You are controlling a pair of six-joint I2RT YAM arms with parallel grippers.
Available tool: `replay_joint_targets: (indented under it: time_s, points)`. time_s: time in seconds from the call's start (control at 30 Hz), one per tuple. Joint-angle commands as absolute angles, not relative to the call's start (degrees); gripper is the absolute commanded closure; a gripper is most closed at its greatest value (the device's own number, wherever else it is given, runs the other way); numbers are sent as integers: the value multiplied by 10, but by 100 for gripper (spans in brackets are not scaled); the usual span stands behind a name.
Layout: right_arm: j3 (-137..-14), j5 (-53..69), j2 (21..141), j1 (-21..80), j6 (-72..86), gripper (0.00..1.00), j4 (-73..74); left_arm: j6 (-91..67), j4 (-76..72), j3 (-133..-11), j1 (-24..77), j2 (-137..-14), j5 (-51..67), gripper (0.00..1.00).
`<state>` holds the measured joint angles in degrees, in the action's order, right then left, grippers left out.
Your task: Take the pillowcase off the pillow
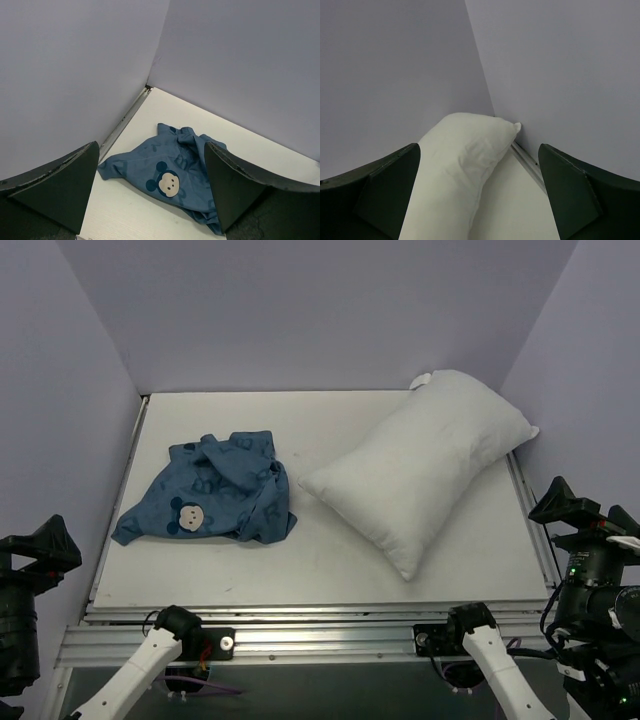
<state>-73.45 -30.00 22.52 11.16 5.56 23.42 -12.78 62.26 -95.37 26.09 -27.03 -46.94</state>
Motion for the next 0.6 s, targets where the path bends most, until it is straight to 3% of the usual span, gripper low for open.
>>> replay_joint_targets:
  time_s: [0.0, 0.57]
  points:
    - [-719, -323, 224, 119, 41, 0, 204, -113, 591, -934, 259, -270, -490, 6]
    - [-704, -316, 234, 119, 26, 0, 182, -110, 548, -878, 272, -272, -516, 6]
